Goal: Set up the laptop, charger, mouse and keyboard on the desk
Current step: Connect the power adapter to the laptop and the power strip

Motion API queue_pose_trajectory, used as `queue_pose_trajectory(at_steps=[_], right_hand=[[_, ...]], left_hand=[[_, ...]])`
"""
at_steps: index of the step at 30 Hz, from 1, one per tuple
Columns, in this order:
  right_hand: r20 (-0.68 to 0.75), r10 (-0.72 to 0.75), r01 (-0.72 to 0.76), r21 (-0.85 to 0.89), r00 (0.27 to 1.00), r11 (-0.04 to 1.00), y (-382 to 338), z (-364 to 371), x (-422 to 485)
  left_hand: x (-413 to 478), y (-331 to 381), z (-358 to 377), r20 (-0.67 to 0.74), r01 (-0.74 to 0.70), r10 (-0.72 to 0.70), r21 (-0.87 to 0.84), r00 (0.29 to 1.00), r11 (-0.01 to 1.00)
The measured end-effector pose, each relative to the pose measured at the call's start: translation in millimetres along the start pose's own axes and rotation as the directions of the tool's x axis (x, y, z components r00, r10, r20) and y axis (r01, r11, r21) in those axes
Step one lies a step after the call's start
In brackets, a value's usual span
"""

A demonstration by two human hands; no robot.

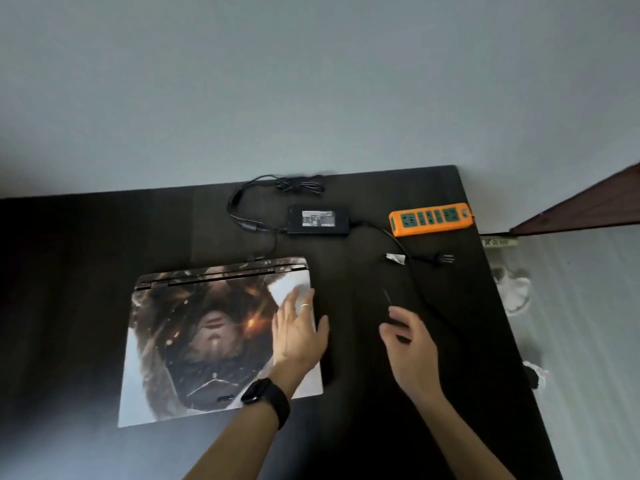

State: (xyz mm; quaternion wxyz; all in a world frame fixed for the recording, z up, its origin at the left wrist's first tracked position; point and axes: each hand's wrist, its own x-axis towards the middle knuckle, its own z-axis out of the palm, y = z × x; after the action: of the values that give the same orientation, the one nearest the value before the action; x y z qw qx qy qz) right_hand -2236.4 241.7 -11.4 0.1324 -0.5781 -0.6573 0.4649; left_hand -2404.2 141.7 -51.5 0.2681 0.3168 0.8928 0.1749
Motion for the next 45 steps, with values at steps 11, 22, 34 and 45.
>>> queue_pose_trajectory(at_steps=[11, 22, 34, 45], right_hand=[[-0.058, 0.128, -0.130, -0.044, 0.990, 0.991, 65, -115, 141], [0.271, -0.240, 0.361, -0.678, 0.932, 0.640, 56, -96, 206], [-0.120, -0.307, 0.270, -0.250, 0.944, 0.930, 31, -138, 198], [-0.115, -0.627, 0.525, -0.445, 0.770, 0.726, 28, -159, 196]], left_hand=[[25, 195, 82, 0.071, -0.100, 0.081, 0.339, 0.994, 0.935], [66, 220, 79, 0.274, 0.130, -0.175, 0.176, 0.946, 0.976], [135, 164, -62, 0.197, 0.117, -0.107, -0.038, 0.975, 0.992], [104, 246, -39, 0.238, -0.235, 0.254, -0.106, 0.937, 0.966]])
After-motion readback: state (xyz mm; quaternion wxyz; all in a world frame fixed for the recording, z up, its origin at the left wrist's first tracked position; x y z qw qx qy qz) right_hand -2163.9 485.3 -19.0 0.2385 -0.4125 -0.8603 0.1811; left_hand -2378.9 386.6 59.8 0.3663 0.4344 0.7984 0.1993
